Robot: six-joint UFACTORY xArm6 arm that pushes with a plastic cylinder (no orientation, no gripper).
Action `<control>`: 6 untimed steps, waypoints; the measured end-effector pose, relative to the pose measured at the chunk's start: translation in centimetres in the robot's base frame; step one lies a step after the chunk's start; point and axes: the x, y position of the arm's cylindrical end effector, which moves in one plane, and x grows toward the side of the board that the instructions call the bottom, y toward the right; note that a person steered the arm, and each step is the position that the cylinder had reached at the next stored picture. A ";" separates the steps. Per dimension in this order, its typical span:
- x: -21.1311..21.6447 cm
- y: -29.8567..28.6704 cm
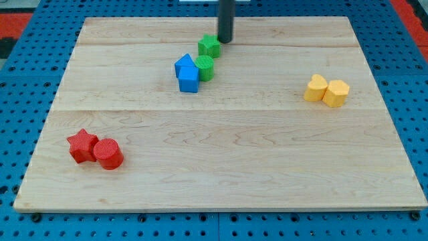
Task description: Push the group of blocks down
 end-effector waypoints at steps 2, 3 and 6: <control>4.0 -0.8; 2.3 1.1; 1.0 -6.2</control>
